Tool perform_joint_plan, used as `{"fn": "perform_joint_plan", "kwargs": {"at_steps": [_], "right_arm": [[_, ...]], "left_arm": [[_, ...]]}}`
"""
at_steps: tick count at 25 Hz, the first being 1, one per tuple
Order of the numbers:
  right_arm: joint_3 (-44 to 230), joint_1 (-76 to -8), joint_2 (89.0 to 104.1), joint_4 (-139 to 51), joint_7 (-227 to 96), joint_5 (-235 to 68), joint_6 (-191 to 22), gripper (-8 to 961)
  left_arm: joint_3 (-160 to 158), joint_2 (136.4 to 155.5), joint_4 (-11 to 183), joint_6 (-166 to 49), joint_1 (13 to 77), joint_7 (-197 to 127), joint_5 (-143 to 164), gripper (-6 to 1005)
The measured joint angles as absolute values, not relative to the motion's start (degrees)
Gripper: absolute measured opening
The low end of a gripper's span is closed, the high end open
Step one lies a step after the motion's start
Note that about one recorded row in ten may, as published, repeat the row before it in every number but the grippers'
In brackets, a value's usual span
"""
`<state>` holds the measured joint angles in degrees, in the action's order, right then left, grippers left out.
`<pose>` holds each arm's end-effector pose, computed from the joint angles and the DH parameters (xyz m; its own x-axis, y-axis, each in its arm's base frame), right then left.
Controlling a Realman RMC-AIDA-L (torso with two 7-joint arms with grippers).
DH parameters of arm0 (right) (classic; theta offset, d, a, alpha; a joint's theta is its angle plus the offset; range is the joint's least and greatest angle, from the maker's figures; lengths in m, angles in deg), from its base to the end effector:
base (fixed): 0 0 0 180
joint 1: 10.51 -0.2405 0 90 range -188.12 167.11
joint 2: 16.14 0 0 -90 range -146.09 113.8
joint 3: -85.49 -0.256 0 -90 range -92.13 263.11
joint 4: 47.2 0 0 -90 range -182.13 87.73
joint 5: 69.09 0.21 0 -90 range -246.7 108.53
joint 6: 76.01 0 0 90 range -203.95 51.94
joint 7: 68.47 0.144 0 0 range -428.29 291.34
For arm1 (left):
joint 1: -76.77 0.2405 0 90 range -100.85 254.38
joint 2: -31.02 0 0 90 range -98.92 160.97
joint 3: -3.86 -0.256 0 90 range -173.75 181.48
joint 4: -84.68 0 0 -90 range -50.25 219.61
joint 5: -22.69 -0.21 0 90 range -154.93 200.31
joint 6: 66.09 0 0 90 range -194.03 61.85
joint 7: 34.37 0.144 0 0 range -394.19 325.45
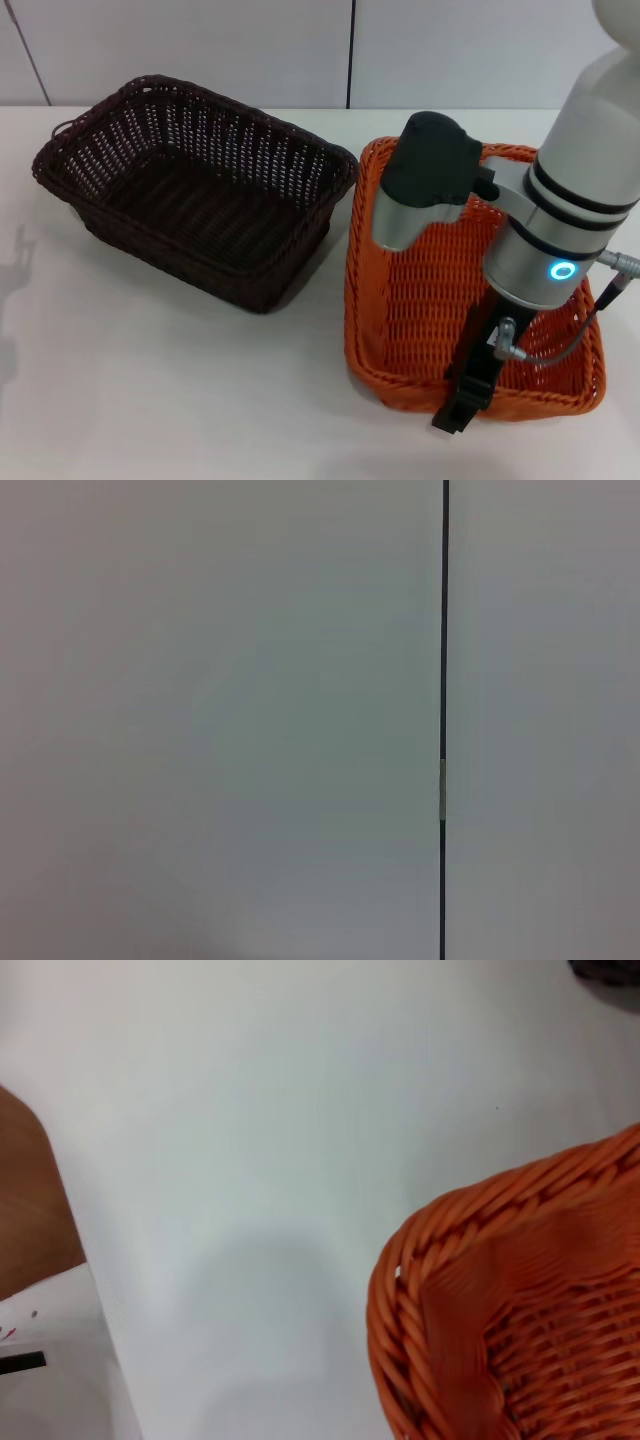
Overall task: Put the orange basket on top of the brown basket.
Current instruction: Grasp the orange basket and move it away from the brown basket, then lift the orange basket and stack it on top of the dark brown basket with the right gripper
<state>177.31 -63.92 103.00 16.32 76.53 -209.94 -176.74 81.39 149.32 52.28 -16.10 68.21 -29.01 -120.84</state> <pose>0.1099 0.3362 -0.0529 0.7430 -0.3606 0.5638 -0.3684 -0.9237 -0.1053 -0.3734 0.3046 0.0318 0.7147 0.0311 0.6988 0.6795 0.2061 -0.7041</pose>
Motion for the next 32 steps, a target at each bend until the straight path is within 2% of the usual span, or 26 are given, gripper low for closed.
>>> {"fn": "perform_joint_plan", "kwargs": {"at_steps": [1,4,20,32], "right_arm": [[177.96,-63.78,103.03,16.50,76.53,-209.94,-176.59,627],[178.42,-63.66,103.03,16.73,76.53,-209.94,-176.41,468],[179.18,-63.14,103.04,21.04,80.15,-210.56,-175.16,231],[179.88,-62.41,102.98,31.71,85.64,-215.81,-176.22,139]], "left_arm": [[81.39,149.32,52.28,-16.10,68.21,-29.01,-120.84,743],[81.38,149.31,52.50,-15.87,68.21,-29.00,-120.83,744],[81.38,149.23,54.96,-15.48,66.59,-29.01,-120.84,744],[81.41,149.16,55.45,-14.90,66.57,-29.01,-120.83,743]]}}
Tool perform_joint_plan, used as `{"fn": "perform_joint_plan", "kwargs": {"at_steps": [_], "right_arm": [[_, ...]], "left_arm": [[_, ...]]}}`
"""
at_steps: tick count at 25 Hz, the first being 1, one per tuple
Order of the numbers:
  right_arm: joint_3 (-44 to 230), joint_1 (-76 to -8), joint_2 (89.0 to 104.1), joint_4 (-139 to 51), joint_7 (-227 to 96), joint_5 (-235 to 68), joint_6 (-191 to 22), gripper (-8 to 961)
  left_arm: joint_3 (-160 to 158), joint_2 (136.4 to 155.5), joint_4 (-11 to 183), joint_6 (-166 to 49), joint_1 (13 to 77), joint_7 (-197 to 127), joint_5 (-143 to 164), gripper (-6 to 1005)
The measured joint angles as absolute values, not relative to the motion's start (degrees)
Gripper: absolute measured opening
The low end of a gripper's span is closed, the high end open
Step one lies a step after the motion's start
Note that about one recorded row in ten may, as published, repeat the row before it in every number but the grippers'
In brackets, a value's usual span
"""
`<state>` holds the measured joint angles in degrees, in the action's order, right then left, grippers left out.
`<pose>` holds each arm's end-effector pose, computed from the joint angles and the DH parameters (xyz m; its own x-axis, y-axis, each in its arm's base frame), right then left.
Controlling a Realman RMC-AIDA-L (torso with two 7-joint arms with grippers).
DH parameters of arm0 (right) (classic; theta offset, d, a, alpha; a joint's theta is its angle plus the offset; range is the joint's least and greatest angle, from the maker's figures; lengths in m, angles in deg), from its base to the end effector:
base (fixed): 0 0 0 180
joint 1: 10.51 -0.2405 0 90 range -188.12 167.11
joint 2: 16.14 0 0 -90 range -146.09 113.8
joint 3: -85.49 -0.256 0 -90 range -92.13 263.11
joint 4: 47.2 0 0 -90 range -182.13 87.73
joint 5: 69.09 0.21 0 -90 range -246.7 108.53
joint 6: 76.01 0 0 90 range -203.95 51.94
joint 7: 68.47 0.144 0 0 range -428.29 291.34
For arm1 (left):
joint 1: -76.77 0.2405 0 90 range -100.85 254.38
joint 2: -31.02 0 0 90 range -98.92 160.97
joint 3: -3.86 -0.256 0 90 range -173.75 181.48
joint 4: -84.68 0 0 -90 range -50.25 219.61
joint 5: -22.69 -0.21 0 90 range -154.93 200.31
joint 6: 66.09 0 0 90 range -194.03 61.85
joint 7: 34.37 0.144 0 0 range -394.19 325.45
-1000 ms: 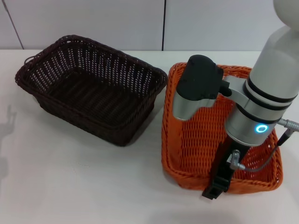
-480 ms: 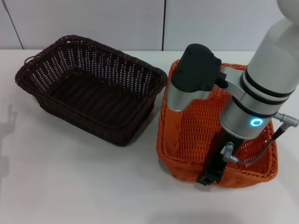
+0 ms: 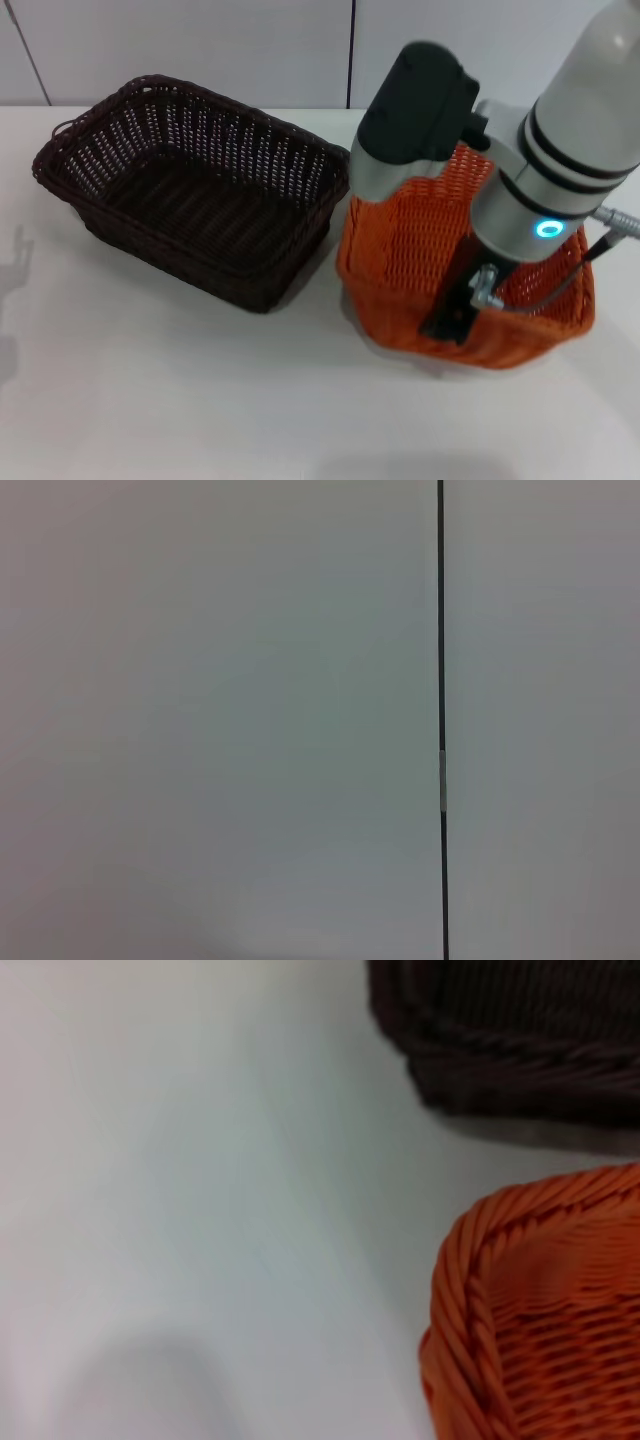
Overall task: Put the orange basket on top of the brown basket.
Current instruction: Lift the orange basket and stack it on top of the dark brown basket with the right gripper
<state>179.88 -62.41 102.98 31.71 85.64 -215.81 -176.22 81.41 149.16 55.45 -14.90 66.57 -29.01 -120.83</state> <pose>0.0734 0.3397 -0.0362 0.7909 -0.3723 0.4858 -0.2558 -0.9221 -0.2902 -0.3775 0.3061 0.0316 0.7303 0.0400 0.6820 0.6620 0.2049 -0.7209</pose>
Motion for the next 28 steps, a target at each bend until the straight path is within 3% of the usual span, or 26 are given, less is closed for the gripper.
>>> {"fn": "perform_joint_plan", "kwargs": {"at_steps": [18,28], "right_arm": [[185.86,-64.87,102.97,45.50,85.57,-226.65,-178.10,123],[199.07,-62.31,103.04,55.90,71.95,-235.81,-173.63,149]], "left_arm": [[81.38,149.18,58.07,-14.55,65.14,-29.37,-120.95,743],[81.38,149.44,58.51,-13.77,64.91,-29.54,-120.74,744]]}}
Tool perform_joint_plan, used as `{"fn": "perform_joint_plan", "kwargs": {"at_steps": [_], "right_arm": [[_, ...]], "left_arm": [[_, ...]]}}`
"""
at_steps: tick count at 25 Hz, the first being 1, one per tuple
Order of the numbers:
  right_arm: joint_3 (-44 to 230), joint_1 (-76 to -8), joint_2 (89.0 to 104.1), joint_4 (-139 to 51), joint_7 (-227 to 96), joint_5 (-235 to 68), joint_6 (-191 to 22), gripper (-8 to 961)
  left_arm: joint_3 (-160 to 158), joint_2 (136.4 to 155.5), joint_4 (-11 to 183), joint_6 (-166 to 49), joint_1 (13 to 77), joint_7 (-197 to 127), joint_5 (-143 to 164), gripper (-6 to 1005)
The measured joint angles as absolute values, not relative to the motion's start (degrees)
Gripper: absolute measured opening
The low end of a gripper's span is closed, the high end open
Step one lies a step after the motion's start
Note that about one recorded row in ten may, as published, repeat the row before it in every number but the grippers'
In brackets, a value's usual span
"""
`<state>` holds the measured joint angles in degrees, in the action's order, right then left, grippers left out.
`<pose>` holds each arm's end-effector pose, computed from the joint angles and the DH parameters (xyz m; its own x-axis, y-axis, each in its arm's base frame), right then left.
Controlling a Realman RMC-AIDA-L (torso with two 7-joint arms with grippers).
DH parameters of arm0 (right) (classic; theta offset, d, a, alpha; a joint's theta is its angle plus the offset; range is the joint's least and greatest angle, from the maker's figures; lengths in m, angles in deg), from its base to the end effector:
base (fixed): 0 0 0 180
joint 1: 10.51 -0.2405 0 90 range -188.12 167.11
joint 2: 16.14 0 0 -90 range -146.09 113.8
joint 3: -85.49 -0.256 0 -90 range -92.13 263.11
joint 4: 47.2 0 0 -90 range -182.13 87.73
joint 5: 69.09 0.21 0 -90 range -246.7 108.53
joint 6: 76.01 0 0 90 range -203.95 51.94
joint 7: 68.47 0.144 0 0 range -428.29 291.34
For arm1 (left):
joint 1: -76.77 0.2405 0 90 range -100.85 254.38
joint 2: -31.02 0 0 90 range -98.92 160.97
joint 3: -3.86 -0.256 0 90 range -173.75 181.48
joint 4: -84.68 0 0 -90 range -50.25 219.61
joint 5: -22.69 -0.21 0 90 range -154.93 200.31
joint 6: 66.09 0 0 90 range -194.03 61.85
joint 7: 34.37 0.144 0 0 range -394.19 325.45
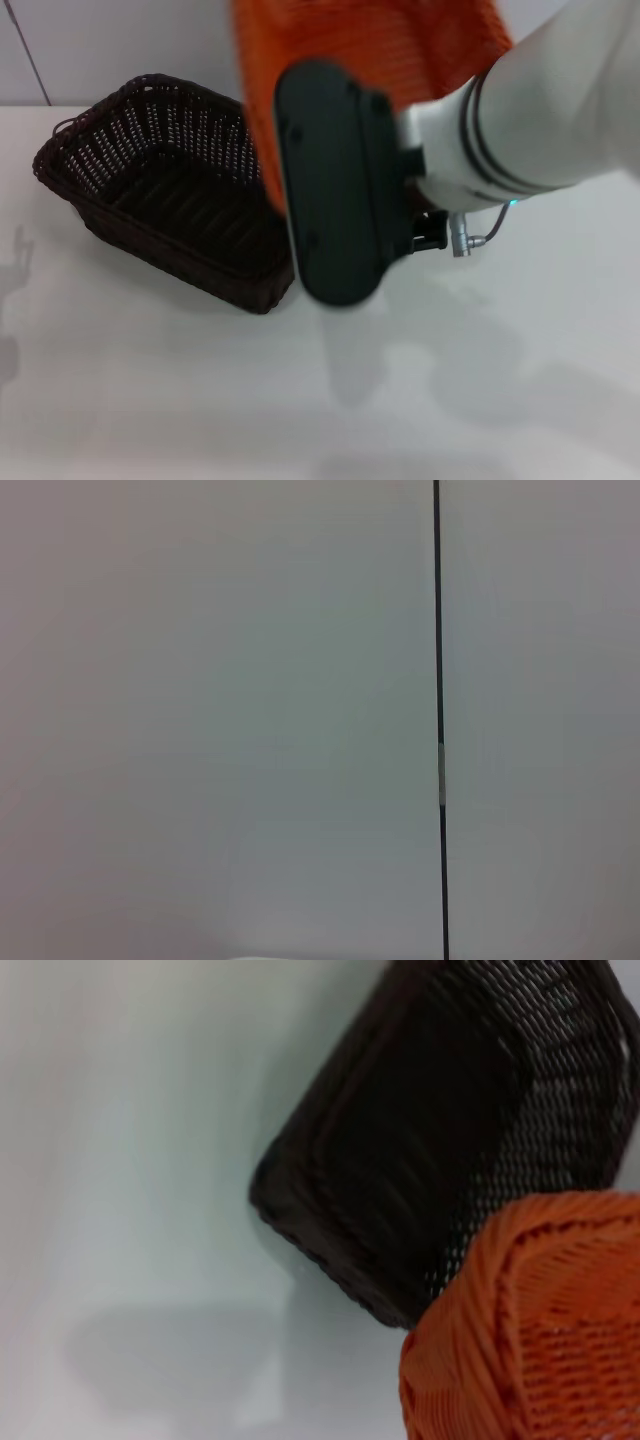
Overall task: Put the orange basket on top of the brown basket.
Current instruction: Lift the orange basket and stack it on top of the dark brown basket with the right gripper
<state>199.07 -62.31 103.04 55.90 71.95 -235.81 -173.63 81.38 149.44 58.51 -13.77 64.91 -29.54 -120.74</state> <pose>0.0063 0.3091 -0.0314 0.7104 0.2321 0.6645 0.5353 -0.7911 -0.2960 -0.3793 0.3077 0.0283 0.7338 0.0470 0.6777 0.6574 0.2024 -0.7259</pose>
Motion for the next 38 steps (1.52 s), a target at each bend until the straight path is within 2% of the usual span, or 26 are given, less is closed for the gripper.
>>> {"fn": "perform_joint_plan", "kwargs": {"at_steps": [9,14,24,30,36,38], "right_arm": [[202.97,-59.78,102.98,54.42,53.21,-236.30,-163.74,173],[202.69,-60.94,102.83,47.57,46.50,-236.37,-157.34,186],[203.23,-63.23,102.89,38.75,45.74,-236.40,-147.69,212],[206.67,-61.51,102.86,37.92,46.78,-236.39,-141.06,228],[209.46,-59.89,102.99,39.64,49.86,-236.45,-144.22,244],[209.30,-58.91,103.00,40.92,49.97,-236.48,-144.46,300]], "left_arm": [[81.51,149.50,58.00,-12.46,65.93,-29.68,-120.37,744],[81.41,149.58,58.09,-12.67,65.77,-29.70,-120.39,743],[81.38,149.68,57.97,-13.51,65.09,-29.72,-120.40,743],[81.81,149.60,58.42,-14.03,64.27,-29.72,-120.39,744],[81.50,149.37,58.49,-14.58,63.76,-29.72,-120.42,744],[81.49,149.34,58.49,-14.88,63.68,-29.71,-120.61,743]]}}
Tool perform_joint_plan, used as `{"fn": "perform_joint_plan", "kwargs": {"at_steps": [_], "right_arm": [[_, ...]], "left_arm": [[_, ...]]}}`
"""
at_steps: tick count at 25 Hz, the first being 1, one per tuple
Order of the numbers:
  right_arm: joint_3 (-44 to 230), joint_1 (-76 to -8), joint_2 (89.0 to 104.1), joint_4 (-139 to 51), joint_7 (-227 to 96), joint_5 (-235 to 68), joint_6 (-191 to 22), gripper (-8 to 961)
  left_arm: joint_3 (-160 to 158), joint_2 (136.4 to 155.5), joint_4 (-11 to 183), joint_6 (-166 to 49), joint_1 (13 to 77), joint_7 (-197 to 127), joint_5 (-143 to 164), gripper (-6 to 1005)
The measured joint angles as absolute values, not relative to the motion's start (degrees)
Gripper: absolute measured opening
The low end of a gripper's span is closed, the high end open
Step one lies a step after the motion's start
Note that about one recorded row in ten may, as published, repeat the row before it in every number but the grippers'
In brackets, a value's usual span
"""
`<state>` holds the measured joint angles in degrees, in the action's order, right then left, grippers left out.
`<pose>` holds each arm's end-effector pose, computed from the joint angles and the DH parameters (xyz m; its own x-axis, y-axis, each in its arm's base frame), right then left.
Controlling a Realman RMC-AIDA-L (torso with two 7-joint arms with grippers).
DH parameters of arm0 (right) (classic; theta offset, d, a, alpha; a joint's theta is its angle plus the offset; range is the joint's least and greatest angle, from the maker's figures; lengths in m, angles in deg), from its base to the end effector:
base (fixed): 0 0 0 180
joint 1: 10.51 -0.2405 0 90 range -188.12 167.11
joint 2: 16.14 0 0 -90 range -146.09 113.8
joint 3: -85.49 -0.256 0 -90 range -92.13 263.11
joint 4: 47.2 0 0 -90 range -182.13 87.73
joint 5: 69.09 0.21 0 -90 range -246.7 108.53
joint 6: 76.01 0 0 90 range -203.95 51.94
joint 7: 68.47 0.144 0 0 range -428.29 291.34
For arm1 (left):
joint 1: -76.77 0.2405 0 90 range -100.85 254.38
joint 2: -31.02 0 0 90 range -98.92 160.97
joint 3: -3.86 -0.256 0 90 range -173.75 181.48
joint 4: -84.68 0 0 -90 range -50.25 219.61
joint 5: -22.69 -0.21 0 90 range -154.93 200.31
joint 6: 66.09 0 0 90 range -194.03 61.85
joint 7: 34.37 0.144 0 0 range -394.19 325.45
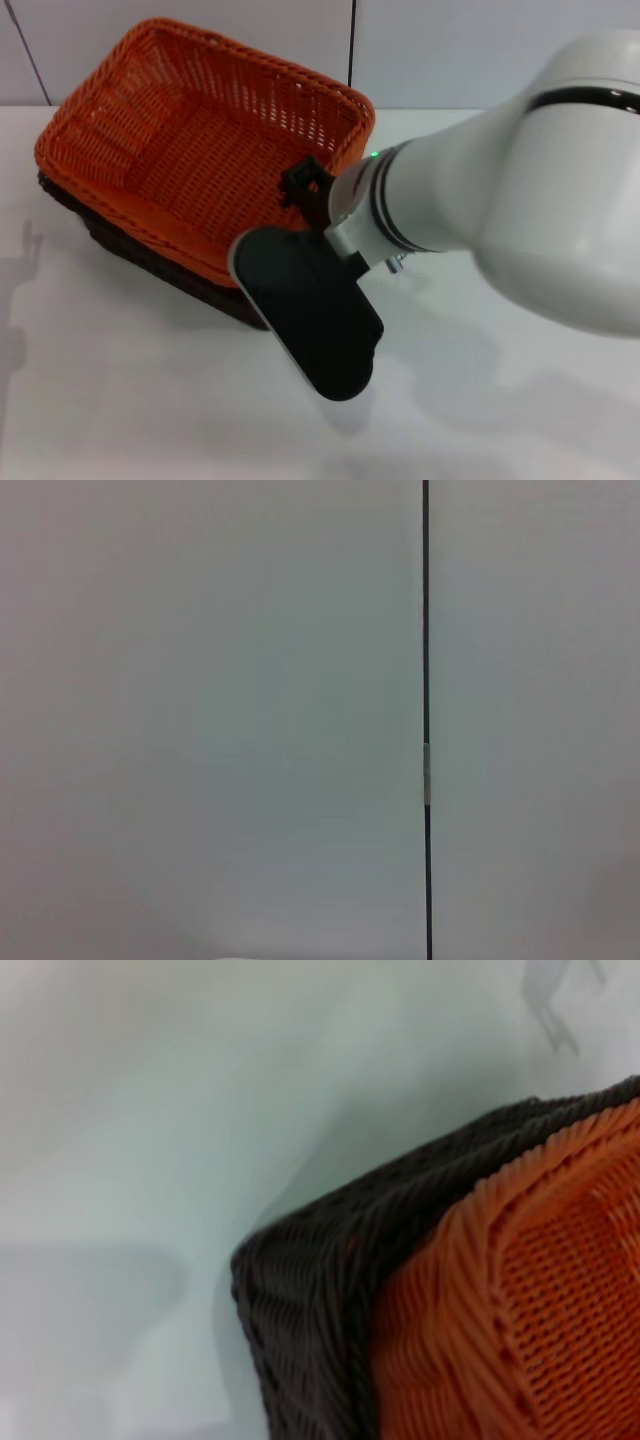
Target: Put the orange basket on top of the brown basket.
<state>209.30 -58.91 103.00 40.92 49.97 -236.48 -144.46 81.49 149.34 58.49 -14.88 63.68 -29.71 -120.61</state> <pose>0.0264 0.3287 -0.0988 0.4451 0.6196 0.6465 0.8463 -0.5270 -0.0775 -0.3752 0.3158 0.0276 0.7295 0.0485 0.6823 0.6638 0.1905 -0.7233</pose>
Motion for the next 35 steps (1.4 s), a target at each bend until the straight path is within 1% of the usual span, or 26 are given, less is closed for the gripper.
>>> {"fn": "perform_joint_plan", "kwargs": {"at_steps": [2,3,4,6,7,8,9,12,13,16,19,20,21,23,30,32,33,34,35], "right_arm": [[208.08,-56.59,102.99,44.38,50.11,-236.53,-144.76,356],[206.28,-53.68,103.01,49.46,50.92,-236.55,-145.12,384],[206.28,-53.68,103.01,49.46,50.92,-236.55,-145.12,412],[204.55,-50.65,103.04,54.66,52.29,-236.55,-144.84,468],[203.59,-48.82,103.05,57.06,52.93,-236.55,-144.31,505],[201.46,-44.88,103.10,61.53,53.97,-236.53,-142.48,542],[201.46,-44.88,103.10,61.53,53.97,-236.53,-142.48,579],[200.06,-39.78,103.09,67.04,55.28,-236.47,-141.76,689],[200.37,-37.54,103.12,68.50,55.42,-236.43,-142.25,700],[199.86,-35.75,103.33,68.79,58.07,-236.47,-142.32,733],[197.02,-34.73,103.41,69.40,63.93,-236.52,-140.04,733],[194.29,-34.05,103.39,69.47,68.13,-236.52,-137.79,733],[188.33,-31.86,103.30,67.81,73.94,-236.50,-131.57,733],[185.56,-30.54,103.29,66.61,76.17,-236.49,-128.20,732],[172.96,-16.68,103.43,48.84,92.81,-231.94,-92.22,732],[173.32,-12.40,103.33,40.02,93.33,-226.15,-76.36,731],[174.67,-9.97,103.18,32.72,93.33,-221.18,-63.10,731],[174.67,-9.97,103.18,32.72,93.33,-221.18,-63.10,731],[175.51,-9.17,103.15,29.75,93.47,-219.26,-58.00,731]], "left_arm": [[81.47,149.33,58.55,-15.32,63.46,-29.71,-120.76,743],[81.47,149.33,58.64,-15.52,63.35,-29.70,-120.75,743],[81.47,149.33,58.64,-15.52,63.35,-29.70,-120.75,743],[81.46,149.32,59.38,-16.21,62.58,-29.62,-120.76,744],[81.47,149.32,59.61,-16.24,62.38,-29.60,-120.75,744],[81.47,149.32,60.26,-16.26,61.74,-29.60,-120.75,744],[81.47,149.32,60.26,-16.26,61.74,-29.60,-120.75,744],[81.42,149.32,60.55,-16.26,61.40,-29.59,-120.77,743],[81.42,149.32,60.55,-16.26,61.40,-29.59,-120.77,743],[81.37,149.26,61.43,-16.57,60.33,-29.51,-120.81,743],[81.33,149.25,61.53,-16.85,60.01,-29.50,-120.91,743],[81.30,149.29,61.55,-16.87,59.87,-29.32,-120.99,743],[81.29,149.38,61.57,-16.63,59.88,-29.35,-120.98,743],[81.29,149.38,61.57,-16.63,59.88,-29.35,-120.98,743],[82.25,149.41,61.52,-14.37,60.67,-29.65,-120.37,744],[82.90,149.41,61.56,-13.50,60.98,-30.06,-120.31,744],[83.52,149.41,61.72,-12.64,61.32,-31.13,-120.30,744],[83.52,149.41,61.72,-12.64,61.32,-31.13,-120.30,744],[83.78,149.36,62.04,-11.89,61.43,-31.94,-120.28,744]]}}
